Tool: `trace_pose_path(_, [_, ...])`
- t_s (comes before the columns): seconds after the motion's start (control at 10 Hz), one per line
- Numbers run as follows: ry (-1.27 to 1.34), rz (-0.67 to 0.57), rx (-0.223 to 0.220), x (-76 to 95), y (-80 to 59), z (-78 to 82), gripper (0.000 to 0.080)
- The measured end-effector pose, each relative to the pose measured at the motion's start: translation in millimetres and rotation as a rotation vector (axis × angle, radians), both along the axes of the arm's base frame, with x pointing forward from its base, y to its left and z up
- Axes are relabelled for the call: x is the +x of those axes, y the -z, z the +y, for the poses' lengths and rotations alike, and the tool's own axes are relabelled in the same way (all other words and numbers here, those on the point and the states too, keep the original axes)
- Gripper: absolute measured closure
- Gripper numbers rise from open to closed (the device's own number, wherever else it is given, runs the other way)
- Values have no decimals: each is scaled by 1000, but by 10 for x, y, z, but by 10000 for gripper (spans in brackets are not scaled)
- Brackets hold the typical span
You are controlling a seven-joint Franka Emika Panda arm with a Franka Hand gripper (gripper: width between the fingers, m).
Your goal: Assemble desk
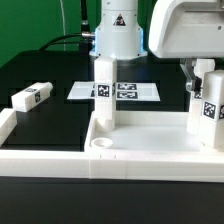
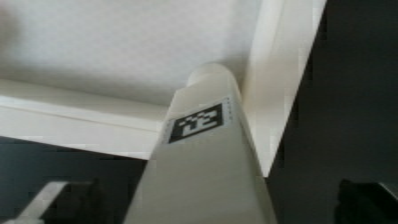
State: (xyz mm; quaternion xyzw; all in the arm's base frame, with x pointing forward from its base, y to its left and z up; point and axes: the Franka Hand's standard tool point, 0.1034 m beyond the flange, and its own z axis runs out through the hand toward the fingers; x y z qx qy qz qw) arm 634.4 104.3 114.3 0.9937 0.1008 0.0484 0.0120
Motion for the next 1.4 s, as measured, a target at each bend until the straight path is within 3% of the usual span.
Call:
trace_pose_path(0.2, [-80,-1,-15,2,3,-10,151])
trace_pose_path(0.3, [-79,-1,-15,2,4,-13,265])
trace_pose_path(0.4, [-77,-1,-15,2,5,-14,265])
trace_pose_path(0.5, [-77,-1,-15,1,6,-11,446])
trace_pose_path(0.6, [-71,0,-15,0,9,-15,511])
trace_pose_path(0.9, [-35,0,-9,0,11,-20,511])
trace_pose_path(1.0, [113,-1,20,3,13,-41,511])
trace_pose_path(1.4, [517,0,70,0,21,-36,511])
